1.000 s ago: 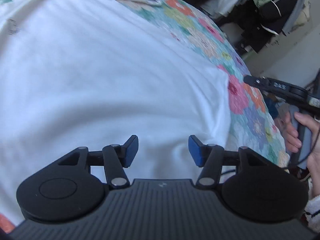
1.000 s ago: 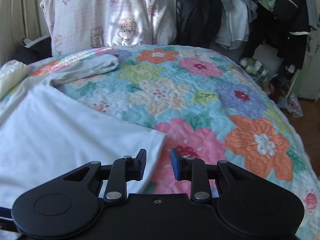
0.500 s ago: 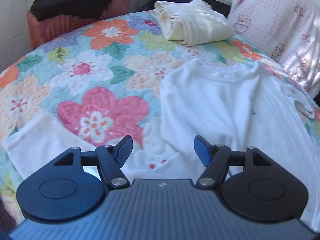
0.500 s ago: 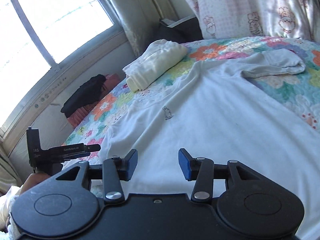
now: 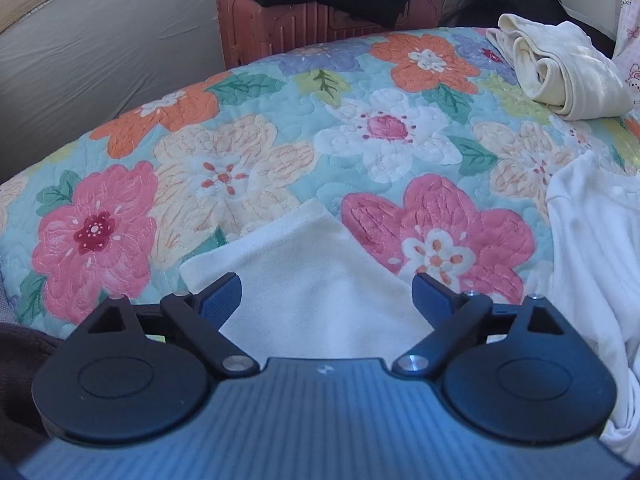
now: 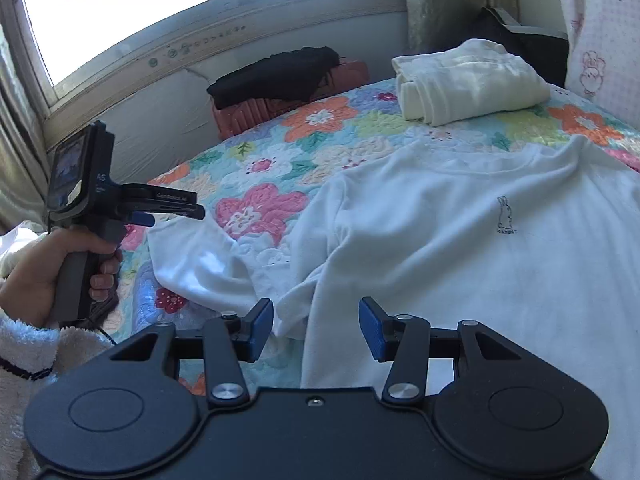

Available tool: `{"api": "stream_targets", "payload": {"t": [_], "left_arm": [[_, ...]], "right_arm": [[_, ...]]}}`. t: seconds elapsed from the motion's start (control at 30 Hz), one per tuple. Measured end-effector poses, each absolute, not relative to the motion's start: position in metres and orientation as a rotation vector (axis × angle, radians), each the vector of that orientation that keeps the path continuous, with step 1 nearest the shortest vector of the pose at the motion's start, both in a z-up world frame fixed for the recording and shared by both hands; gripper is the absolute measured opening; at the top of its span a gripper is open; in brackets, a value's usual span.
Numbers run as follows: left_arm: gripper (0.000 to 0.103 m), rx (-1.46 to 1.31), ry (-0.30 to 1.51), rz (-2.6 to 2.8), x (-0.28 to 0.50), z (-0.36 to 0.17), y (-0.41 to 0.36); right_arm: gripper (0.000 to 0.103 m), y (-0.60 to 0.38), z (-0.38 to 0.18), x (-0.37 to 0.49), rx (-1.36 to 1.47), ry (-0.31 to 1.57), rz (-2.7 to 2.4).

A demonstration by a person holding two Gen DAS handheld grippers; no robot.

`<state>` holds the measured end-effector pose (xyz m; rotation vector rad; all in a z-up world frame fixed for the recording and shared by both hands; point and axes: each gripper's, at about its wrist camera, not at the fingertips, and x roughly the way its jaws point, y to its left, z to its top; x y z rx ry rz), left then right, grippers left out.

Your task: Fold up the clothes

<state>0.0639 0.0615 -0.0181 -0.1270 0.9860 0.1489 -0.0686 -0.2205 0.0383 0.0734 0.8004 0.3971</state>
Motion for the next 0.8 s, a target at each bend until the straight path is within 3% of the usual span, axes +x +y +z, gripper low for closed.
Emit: {"api": "stream_targets", "payload": {"t": [0.07,0.1,0.13,0.37,0.43,0.5,0.6,0.63,0.67,0.7,0.73,0.77,0.8], "left_arm": [[0.084,-0.202,1.016,0.045,0.065,-0.029,0.06],[0.029,-0.27,1.02,-0.028,0.065,-0.032,0.06],[0.0,-0.345,1.009,-0.097,0.065,-0.03,0.06],[0.0,-0.442,0.746,-0.323,0.044,0.015,0.041],[0.0,-0.458,0.769,-0.287,0.048,0.014,0.043],[0.0,-0.458,0.823,-0.209,0.052,0.006,0.048],[0.001,-0.497,0.889,-0.14,0.057,-0.006,0.063],[0.001,-0.514,0.902,-0.124,0.057,-0.008,0.068],[0.001,-0.531,0.9,-0.116,0.056,-0.01,0.075],[0.002,-0.548,0.894,-0.106,0.054,-0.01,0.081],[0.002,-0.567,0.88,-0.092,0.052,-0.009,0.088],[0.002,-0.583,0.867,-0.078,0.049,-0.007,0.094],[0.002,-0.582,0.852,-0.055,0.046,-0.004,0.098]], "right_arm": [[0.053,-0.197,0.036,-0.062,-0.007,0.805,0.466],[0.054,-0.186,0.032,-0.059,-0.049,0.816,0.502],[0.056,-0.176,0.028,-0.056,-0.088,0.828,0.535],[0.058,-0.148,0.007,-0.043,-0.222,0.857,0.542],[0.06,-0.146,0.003,-0.037,-0.223,0.841,0.551],[0.069,-0.135,-0.007,-0.024,-0.255,0.837,0.561],[0.071,-0.113,-0.028,0.002,-0.294,0.865,0.512],[0.074,-0.107,-0.037,0.012,-0.287,0.898,0.498],[0.088,-0.103,-0.048,0.021,-0.27,0.941,0.495],[0.094,-0.099,-0.055,0.024,-0.256,0.942,0.479],[0.093,-0.095,-0.054,0.021,-0.259,0.916,0.464],[0.074,-0.087,-0.049,0.013,-0.284,0.883,0.49],[0.046,-0.079,-0.044,0.006,-0.317,0.866,0.515]]}}
